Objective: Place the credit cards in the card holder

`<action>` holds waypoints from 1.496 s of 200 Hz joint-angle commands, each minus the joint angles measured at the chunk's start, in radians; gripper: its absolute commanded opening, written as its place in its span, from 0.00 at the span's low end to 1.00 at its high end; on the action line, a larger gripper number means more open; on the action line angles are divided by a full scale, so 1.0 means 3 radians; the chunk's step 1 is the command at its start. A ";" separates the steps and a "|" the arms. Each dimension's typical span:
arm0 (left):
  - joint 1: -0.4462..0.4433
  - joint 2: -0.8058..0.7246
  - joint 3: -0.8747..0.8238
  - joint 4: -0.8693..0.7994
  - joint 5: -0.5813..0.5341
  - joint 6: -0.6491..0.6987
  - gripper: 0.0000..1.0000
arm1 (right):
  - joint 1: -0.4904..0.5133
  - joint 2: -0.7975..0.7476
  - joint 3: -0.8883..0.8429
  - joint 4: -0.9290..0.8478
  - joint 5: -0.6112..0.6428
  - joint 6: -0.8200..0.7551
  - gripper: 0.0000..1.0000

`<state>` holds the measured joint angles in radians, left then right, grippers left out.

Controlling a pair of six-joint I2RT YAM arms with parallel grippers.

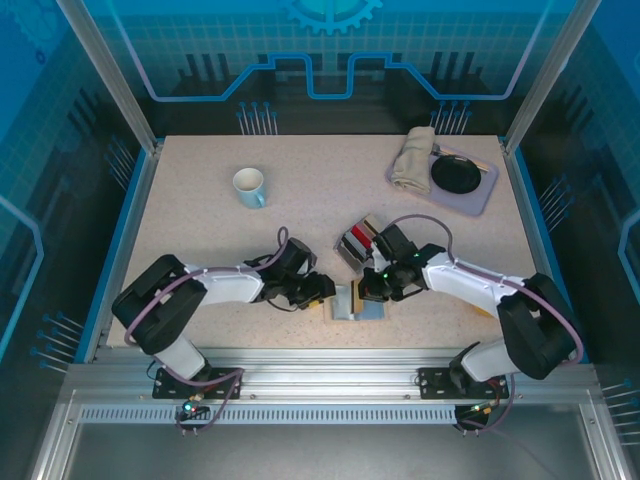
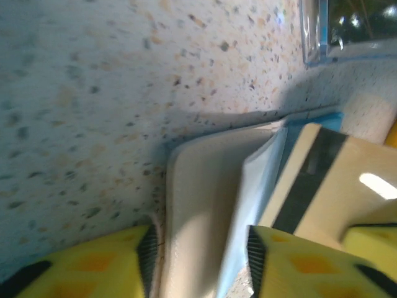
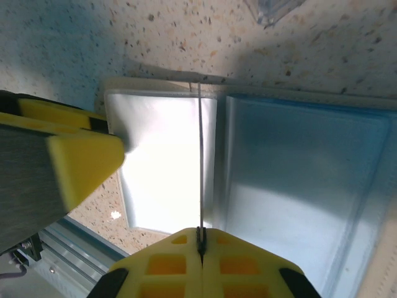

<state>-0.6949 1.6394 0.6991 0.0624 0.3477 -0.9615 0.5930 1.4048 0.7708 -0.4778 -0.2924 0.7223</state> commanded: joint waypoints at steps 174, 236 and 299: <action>-0.0038 0.0157 0.0148 -0.0374 -0.0059 0.0215 0.24 | -0.0382 -0.0380 -0.0066 -0.0673 0.0603 -0.0341 0.01; -0.0042 0.0170 0.0158 -0.0386 -0.0056 0.0224 0.24 | -0.0376 -0.0383 -0.0048 -0.0715 0.0665 -0.0408 0.00; -0.0043 0.0193 0.0167 -0.0367 -0.0037 0.0221 0.24 | -0.0365 -0.0350 -0.0133 -0.0510 0.0396 -0.0332 0.00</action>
<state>-0.7025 1.6707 0.7319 0.0006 0.3367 -0.9134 0.4835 1.2991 0.7521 -0.6556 -0.1169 0.6163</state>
